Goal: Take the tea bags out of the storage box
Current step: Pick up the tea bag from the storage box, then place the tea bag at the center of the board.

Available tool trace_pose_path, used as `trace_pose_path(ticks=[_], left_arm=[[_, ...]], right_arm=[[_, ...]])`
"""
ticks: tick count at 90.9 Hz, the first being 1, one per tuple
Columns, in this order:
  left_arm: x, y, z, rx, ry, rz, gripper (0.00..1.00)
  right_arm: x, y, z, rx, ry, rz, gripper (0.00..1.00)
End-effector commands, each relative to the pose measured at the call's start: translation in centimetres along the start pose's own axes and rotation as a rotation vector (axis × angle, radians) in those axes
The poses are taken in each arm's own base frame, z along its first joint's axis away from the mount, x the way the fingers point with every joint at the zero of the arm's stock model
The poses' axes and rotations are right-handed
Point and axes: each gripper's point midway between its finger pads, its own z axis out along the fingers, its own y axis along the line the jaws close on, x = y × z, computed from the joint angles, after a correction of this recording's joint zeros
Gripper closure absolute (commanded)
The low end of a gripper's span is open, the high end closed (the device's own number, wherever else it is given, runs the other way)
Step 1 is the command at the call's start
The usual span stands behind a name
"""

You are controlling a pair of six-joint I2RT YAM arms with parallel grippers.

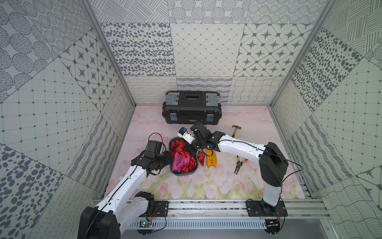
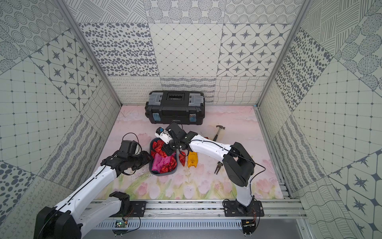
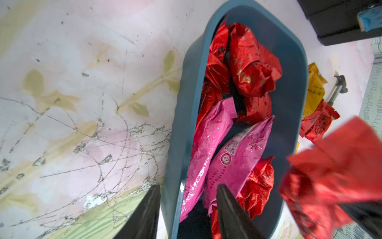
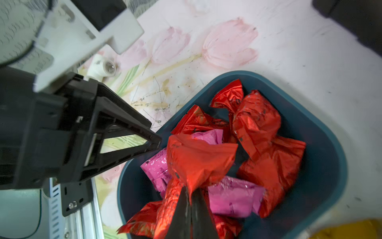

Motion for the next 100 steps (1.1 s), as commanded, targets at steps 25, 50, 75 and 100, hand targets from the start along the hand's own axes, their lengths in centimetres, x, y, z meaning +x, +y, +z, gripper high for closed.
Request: trace_pose_path(ticks=[25,50,75,100], left_arm=[[-0.9,-0.4,1.3,-0.022,0.021,-0.005,0.54],[-0.6,0.2,2.1,-0.058,0.065,0.063,0.60],[-0.5,0.3,2.3,-0.069,0.080,0.094,0.64],[-0.1,0.7,2.5,-0.082,0.097,0.113,0.67]], right_arm=[[9.9,-11.4,-11.1,0.435,-0.255,0.745,1.00],[15.9,-13.9,-11.0,0.493,-0.216,0.869,1.00],[17.5,-15.8,-8.9,0.458,-0.178,0.881,0.97],[17.6,-15.4,-9.5,0.458,-0.140,0.834,0.69]])
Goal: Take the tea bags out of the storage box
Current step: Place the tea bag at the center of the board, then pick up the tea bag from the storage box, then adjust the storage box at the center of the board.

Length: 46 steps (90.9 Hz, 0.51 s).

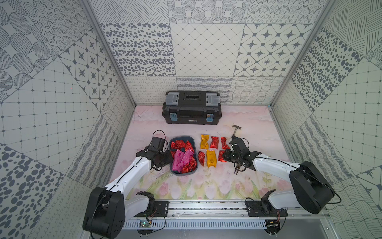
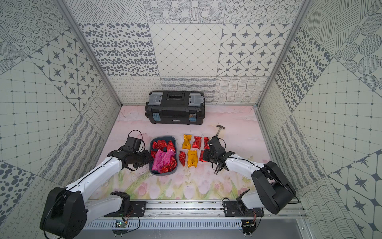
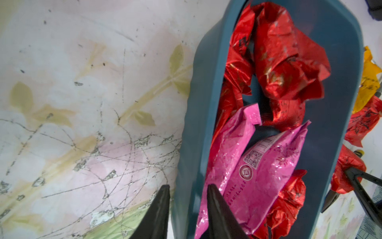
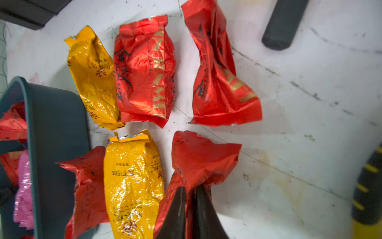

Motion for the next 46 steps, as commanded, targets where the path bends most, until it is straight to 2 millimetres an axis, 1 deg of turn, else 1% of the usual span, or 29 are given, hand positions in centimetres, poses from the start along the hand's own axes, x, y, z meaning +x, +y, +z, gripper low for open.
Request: trace_pose_path(ticks=[1,8,13,19,25,31,39,46], left_arm=[[-0.2,-0.2,-0.1,0.002,0.001,0.050,0.67],[-0.3,-0.2,-0.1,0.002,0.001,0.055,0.68],[-0.3,-0.3,0.0,0.001,0.004,0.058,0.69],[-0.3,-0.3,0.1,0.000,0.006,0.061,0.71],[-0.4,-0.3,0.3,0.003,0.008,0.065,0.73],[-0.4,-0.4,0.4,0.003,0.011,0.067,0.75],[-0.4,-0.4,0.5,0.006,0.015,0.069,0.76],[-0.4,-0.4,0.6,0.005,0.017,0.068,0.78]], right_arm=[[-0.6,0.4,-0.9,-0.014,-0.020,-0.045,0.68],[-1.1,0.2,-1.8,0.012,-0.040,-0.070,0.59],[-1.7,0.2,-2.6,0.026,-0.062,-0.092,0.57],[-2.7,0.9,-3.5,0.025,-0.088,-0.128,0.55],[-3.7,2.1,-4.1,0.008,-0.096,-0.177,0.54],[-4.3,4.4,-4.4,-0.040,-0.088,-0.254,0.54],[-4.9,8.9,-4.7,-0.140,-0.086,-0.391,0.54],[-4.3,13.4,-4.6,-0.225,-0.080,-0.542,0.54]])
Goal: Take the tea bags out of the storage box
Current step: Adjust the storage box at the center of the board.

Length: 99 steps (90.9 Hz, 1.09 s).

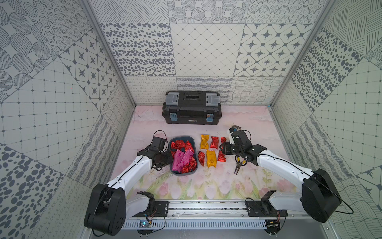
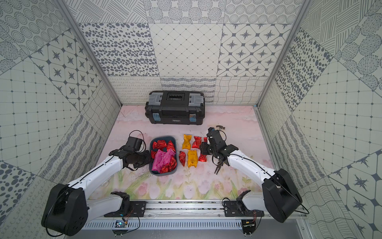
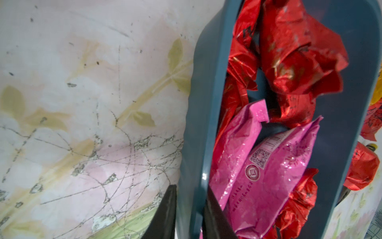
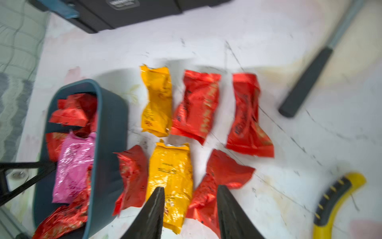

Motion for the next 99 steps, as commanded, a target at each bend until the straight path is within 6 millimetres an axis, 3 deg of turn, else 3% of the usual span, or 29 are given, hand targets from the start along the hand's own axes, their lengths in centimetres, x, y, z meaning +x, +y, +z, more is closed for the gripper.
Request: trace_pose_path(ticks=[1,9,18,38,49,65,99], left_arm=[[-0.6,-0.5,-0.1,0.012,-0.010,0.037,0.78],[-0.7,-0.4,-0.1,0.008,-0.014,0.037,0.80],[-0.7,-0.4,-0.3,0.007,-0.016,0.040,0.82],[-0.6,-0.5,-0.5,0.009,-0.016,0.050,0.86],[-0.6,-0.5,-0.5,0.007,-0.014,0.056,0.88],[-0.7,-0.5,-0.6,0.005,-0.015,0.060,0.88],[-0.6,-0.4,-0.6,-0.003,-0.004,0.080,0.90]], right_arm=[[-0.6,6.1,1.0,-0.142,0.011,-0.268,0.54],[-0.2,10.5,2.5,-0.211,0.028,-0.452,0.53],[0.2,13.9,4.8,-0.253,0.038,-0.630,0.53],[-0.6,18.4,10.1,-0.301,-0.007,-0.879,0.49],[-0.6,19.5,12.4,-0.311,-0.027,-1.004,0.45],[-0.4,19.4,15.4,-0.270,-0.018,-1.117,0.42],[-0.2,20.3,19.1,-0.267,-0.002,-1.190,0.46]])
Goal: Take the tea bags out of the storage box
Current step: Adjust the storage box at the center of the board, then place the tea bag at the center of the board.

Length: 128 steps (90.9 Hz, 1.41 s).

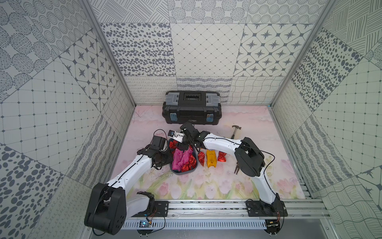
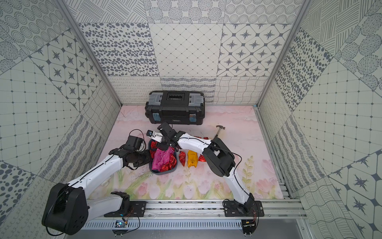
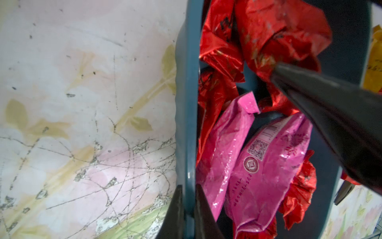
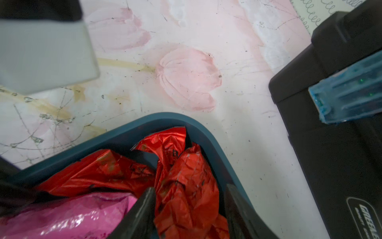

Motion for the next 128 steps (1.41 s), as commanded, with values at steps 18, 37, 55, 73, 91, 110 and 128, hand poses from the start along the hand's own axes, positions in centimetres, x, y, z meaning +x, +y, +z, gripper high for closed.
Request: trace_pose_path(ticks=[18,37,55,73,91,110,128], left_arm=[[-0.1,0.1,-0.4,-0.017,0.002,0.036,0.90],[-0.3,0.6,-0.6,-0.048,-0.005,0.039,0.91],[-0.5,1.6,-0.8,-0.104,-0.018,0.036,0.93],[-0.8,2.2,-1.0,-0.148,-0.029,0.055,0.94],[-1.2,3.1,-1.4,-0.206,-0.040,0.083,0.94],[-1.3,3.6,-1.5,-0.233,-0.044,0.084,0.95],[-1.0,3.1,-1.1,-0.205,-0.023,0.093,0.94]], right_arm=[[0.3,0.6,1.3,0.011,0.030,-0.075,0.68],[-2.1,0.5,-0.8,0.039,-0.046,-0.071,0.90],[-5.6,-0.1,-4.7,0.051,-0.184,0.101,1.00],[-7.2,-1.3,-9.3,0.097,-0.333,0.364,1.00],[-1.7,-5.7,-11.7,0.305,-0.376,0.866,1.00],[3.8,-6.9,-10.2,0.410,-0.357,1.243,1.00],[6.4,-7.1,-6.7,0.413,-0.314,1.346,1.00]])
